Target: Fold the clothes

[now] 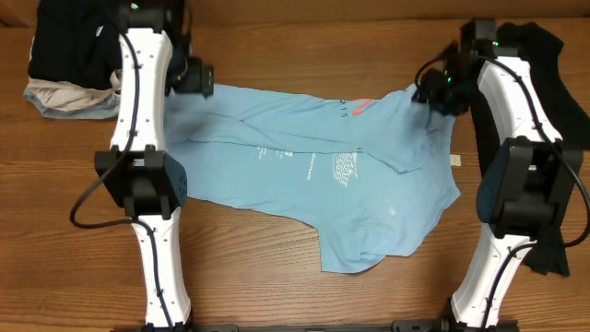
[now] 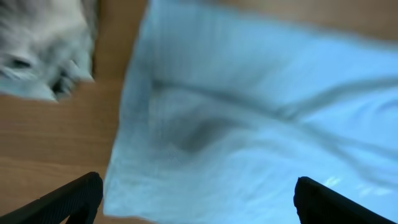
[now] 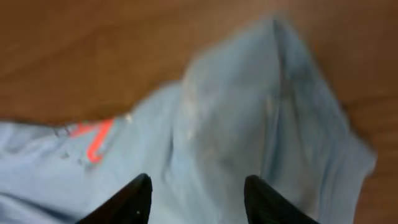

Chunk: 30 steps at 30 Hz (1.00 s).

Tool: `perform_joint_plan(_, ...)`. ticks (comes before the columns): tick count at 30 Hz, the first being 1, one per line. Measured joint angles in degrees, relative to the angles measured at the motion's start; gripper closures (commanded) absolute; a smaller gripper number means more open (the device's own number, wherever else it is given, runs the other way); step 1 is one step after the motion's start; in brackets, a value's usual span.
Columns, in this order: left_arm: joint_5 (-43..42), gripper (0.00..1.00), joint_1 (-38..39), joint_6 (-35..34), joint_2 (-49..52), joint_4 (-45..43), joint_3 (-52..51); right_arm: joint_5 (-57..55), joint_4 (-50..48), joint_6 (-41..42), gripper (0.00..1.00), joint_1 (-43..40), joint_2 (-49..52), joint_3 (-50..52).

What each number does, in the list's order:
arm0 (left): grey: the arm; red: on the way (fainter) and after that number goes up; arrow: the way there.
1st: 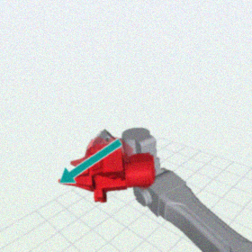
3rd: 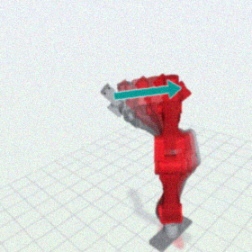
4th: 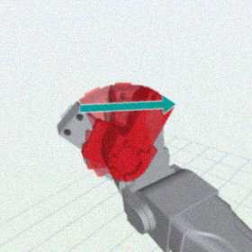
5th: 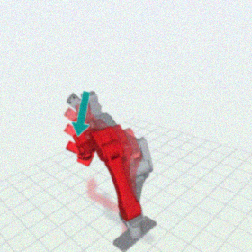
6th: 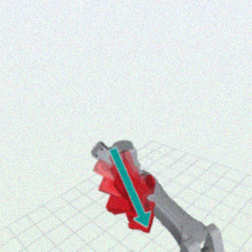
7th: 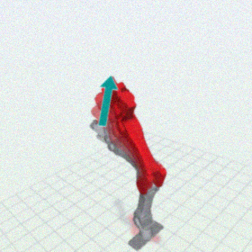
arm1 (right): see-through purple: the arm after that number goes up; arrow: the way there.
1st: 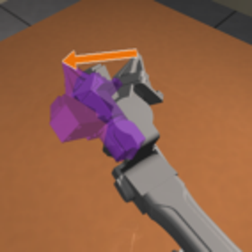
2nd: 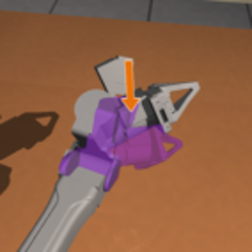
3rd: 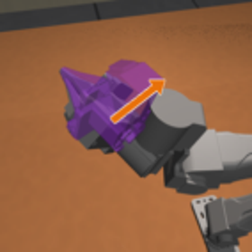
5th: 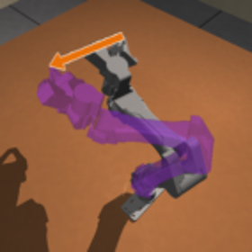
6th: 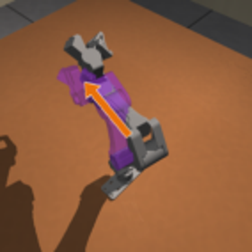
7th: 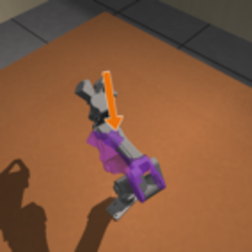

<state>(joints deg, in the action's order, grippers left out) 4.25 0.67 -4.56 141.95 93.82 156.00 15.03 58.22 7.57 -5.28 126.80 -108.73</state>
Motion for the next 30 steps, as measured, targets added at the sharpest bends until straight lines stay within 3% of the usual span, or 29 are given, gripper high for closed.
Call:
perform_joint_plan(7,-3.7,0.0,0.0,-2.0,-0.1,0.1,14.0,-1.0,-8.9,0.8,0.47,0.0,0.8,0.0)
perform_joint_plan(24,-4.7,0.0,0.0,-2.6,-0.1,0.9,14.6,-7.6,-16.4,1.2,0.48,-0.8,6.4,0.0)
perform_joint_plan(30,-4.7,0.0,0.0,-2.6,-0.1,0.7,14.6,-7.9,-17.8,1.3,0.71,-1.2,6.5,0.5)
